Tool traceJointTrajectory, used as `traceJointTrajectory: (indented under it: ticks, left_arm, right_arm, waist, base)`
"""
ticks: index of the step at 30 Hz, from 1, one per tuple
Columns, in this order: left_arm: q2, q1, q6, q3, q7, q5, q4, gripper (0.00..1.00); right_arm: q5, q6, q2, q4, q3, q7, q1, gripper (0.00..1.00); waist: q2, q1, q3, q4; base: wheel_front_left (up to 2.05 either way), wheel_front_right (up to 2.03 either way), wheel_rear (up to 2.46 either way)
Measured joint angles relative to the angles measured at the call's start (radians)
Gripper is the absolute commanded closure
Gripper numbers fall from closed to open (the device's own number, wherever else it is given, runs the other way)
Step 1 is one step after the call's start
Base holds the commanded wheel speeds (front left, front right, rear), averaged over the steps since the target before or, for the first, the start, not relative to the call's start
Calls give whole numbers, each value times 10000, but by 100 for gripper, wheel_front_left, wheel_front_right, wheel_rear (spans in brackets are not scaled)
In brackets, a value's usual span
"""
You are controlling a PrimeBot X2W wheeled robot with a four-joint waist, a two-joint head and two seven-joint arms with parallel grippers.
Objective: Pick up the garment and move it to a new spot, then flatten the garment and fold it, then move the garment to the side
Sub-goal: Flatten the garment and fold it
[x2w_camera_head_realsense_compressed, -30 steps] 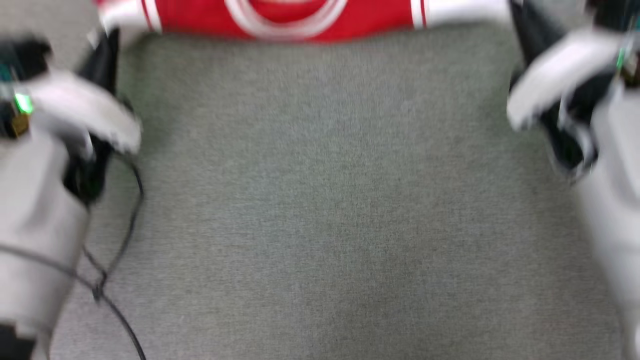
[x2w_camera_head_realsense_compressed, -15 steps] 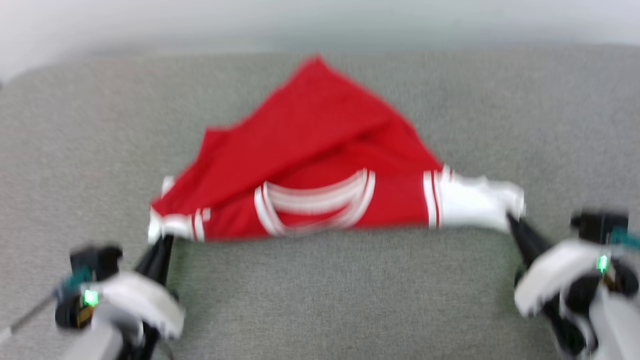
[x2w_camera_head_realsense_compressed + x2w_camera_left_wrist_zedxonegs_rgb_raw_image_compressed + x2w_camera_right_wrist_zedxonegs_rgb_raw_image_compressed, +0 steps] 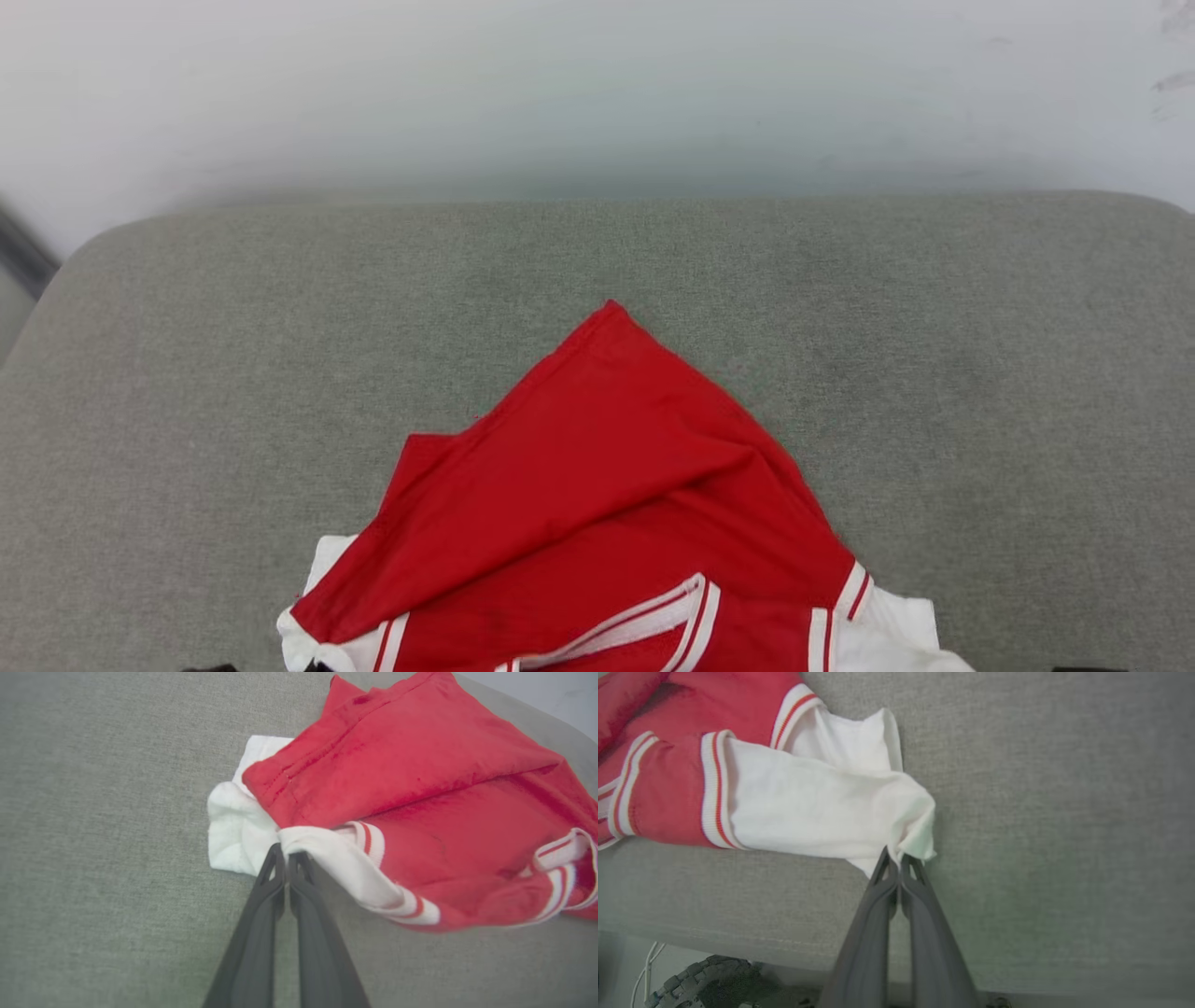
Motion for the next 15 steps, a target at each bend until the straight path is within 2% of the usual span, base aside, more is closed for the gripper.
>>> traceJointTrajectory:
  ticks: [7,8,9,10,11,15]
  left_arm:
    - [-104,541,435,-81,12,-31,-612,100]
    - [-104,541,441,-105,12,8,-663,100]
    - [-105,541,435,-113,4,23,-713,100]
    - [-109,540,431,-123,-21,31,-742,100]
    - [-111,540,428,-142,-21,36,-757,100]
    - [-161,463,405,-215,-69,207,-871,100]
  right_arm:
    - [-301,0,351,-132,79,383,628,100]
    - [-305,0,362,-127,136,368,622,92]
    - [-303,0,391,-144,184,353,618,92]
    - [-305,0,424,-180,219,309,614,23]
    - [-303,0,445,-232,257,274,602,0]
    - [-211,-2,472,-700,234,-602,384,0]
  waist:
    - [0,0,-254,-97]
    - [0,1,-272,-103]
    - [0,1,-291,-103]
    - [0,1,-309,-99]
    - [0,1,-328,-88]
    - [0,1,-384,47]
  base:
    - [0,0,0]
    - [0,0,0]
    - [0,0,0]
    - [0,0,0]
    - [0,0,0]
    - [0,0,0]
